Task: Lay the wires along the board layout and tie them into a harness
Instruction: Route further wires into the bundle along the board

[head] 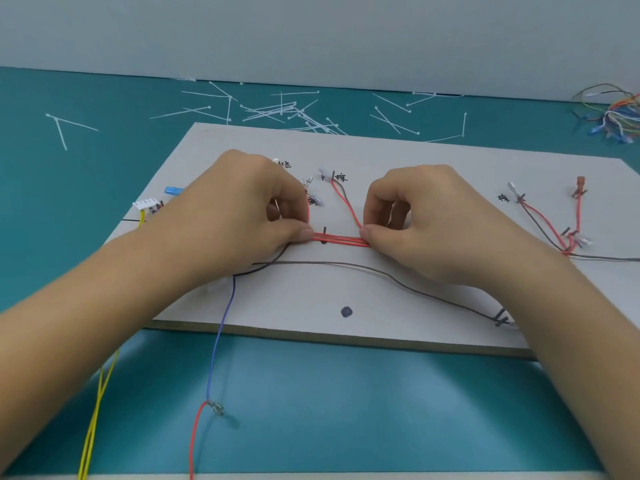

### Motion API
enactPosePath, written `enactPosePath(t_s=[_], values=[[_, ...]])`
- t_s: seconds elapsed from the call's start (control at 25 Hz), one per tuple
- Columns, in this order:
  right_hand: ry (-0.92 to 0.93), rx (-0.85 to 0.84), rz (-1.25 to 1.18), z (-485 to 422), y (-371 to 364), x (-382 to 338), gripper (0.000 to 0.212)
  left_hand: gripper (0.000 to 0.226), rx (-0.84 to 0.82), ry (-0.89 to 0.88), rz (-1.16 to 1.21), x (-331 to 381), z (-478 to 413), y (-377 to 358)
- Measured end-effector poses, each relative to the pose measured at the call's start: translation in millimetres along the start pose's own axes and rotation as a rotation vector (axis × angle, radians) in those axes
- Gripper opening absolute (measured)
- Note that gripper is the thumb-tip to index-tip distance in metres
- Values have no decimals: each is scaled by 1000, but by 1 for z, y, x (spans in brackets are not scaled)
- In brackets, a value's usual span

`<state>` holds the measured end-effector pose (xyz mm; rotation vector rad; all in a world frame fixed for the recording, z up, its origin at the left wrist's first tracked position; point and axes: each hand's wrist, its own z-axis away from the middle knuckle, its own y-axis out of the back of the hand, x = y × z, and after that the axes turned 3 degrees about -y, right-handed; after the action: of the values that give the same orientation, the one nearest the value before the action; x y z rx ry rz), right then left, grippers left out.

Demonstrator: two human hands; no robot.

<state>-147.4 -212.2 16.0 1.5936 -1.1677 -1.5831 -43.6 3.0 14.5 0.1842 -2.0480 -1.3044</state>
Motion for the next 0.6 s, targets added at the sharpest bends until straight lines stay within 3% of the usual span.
enactPosePath(t_s=[0.32,0.48,0.6], values=[[92,-27,50,-3,3,0,20,20,7,-16,-79,5,-2,-4],[-13,-58,53,1,24,19,15,7,-25,38,-58,30,-14,-20],[-97,-111,12,4,34,26,11,15,-36,18,-41,38,-18,-9]])
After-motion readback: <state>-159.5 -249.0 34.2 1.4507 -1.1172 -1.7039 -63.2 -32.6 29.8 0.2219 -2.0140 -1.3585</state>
